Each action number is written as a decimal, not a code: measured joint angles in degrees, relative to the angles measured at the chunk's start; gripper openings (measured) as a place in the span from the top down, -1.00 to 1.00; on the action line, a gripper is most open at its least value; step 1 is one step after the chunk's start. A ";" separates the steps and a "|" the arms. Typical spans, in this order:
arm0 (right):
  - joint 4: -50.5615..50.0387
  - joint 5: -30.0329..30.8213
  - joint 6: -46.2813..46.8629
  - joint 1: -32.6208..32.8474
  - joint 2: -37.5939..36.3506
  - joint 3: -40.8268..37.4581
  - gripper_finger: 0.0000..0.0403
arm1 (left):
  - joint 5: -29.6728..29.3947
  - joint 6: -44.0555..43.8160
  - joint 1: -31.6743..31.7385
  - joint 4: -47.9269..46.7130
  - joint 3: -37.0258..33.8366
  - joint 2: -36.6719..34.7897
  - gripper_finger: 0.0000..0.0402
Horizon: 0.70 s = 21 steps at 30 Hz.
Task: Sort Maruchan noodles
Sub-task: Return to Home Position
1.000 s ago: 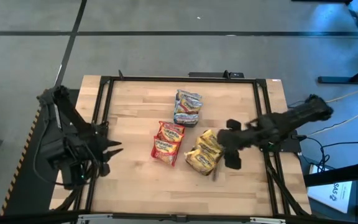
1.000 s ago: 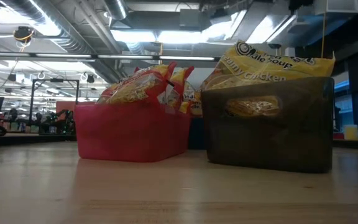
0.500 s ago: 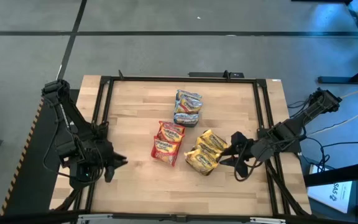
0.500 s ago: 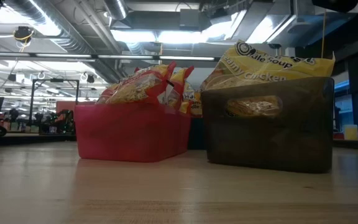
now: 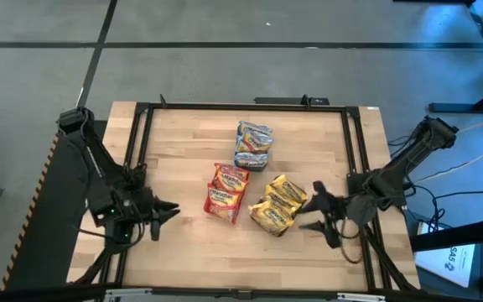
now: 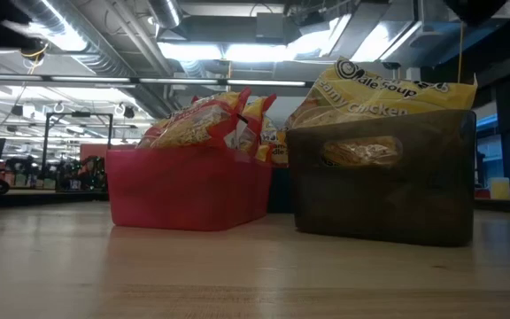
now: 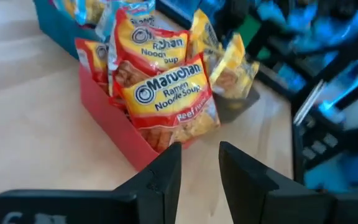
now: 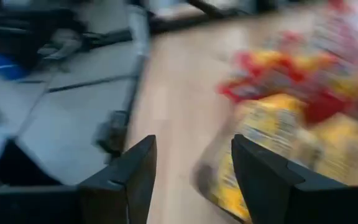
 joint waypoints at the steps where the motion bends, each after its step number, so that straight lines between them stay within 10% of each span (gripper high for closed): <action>1: 6.55 -1.10 -3.20 0.53 -0.54 -3.22 -0.02 | -1.70 0.04 -0.04 4.76 -2.84 0.00 0.49; 6: 41.43 -15.62 -20.25 -0.10 -3.23 -15.98 -0.02 | -5.42 9.08 1.25 23.20 -10.83 -0.79 0.49; 11: 44.32 -22.43 -20.80 -5.08 -3.29 -19.15 -0.02 | -2.28 27.61 4.75 28.53 -11.16 -7.56 0.49; 21: 42.58 -34.05 -24.05 -17.16 -3.29 -19.72 -0.02 | 32.88 68.11 28.03 49.86 -14.98 -12.92 0.49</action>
